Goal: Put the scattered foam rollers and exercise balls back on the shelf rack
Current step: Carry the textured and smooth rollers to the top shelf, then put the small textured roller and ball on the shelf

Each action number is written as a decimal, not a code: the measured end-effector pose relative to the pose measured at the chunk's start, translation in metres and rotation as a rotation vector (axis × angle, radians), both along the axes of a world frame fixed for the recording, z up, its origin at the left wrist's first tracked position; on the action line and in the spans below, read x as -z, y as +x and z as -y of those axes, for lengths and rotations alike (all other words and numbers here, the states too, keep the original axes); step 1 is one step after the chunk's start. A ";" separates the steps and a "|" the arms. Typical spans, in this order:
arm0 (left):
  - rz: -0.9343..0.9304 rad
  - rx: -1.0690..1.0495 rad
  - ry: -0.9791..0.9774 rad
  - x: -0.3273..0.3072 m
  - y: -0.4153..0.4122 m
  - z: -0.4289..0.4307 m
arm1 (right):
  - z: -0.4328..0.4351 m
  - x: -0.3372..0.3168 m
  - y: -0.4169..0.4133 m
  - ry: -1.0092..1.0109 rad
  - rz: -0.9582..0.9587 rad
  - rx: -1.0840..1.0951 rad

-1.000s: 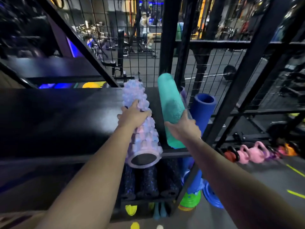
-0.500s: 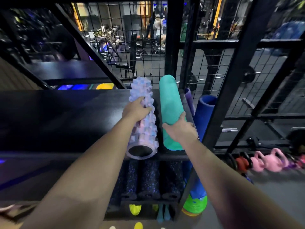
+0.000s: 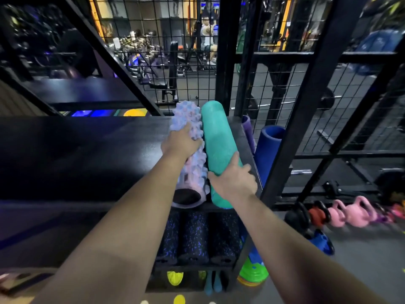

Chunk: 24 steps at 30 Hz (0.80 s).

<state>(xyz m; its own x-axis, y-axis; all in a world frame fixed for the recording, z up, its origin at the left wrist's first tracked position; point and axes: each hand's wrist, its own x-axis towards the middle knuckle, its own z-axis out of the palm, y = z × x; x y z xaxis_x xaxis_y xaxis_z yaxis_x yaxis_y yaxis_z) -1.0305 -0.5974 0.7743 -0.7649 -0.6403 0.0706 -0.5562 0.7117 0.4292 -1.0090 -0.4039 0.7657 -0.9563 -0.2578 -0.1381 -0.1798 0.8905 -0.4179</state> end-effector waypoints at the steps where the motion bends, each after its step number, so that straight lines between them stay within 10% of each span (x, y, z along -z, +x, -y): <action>1: -0.008 -0.029 -0.087 -0.005 0.002 -0.004 | 0.003 -0.001 -0.003 0.007 0.009 0.002; 5: -0.257 -0.101 -0.257 -0.031 0.053 -0.030 | -0.001 -0.014 0.012 0.031 -0.012 0.011; 9: -0.742 -0.174 -0.060 -0.028 0.132 -0.009 | 0.003 -0.023 0.043 -0.178 -0.613 0.035; 14: -0.817 -0.169 0.133 0.045 0.263 0.019 | 0.042 0.009 0.146 -0.385 -0.890 -0.257; 19: -0.659 -0.295 0.285 0.146 0.403 0.040 | 0.097 0.100 0.274 -0.472 -0.664 -0.606; 24: -0.412 -0.544 0.660 0.247 0.534 0.076 | 0.149 0.203 0.374 -0.187 -0.029 -0.552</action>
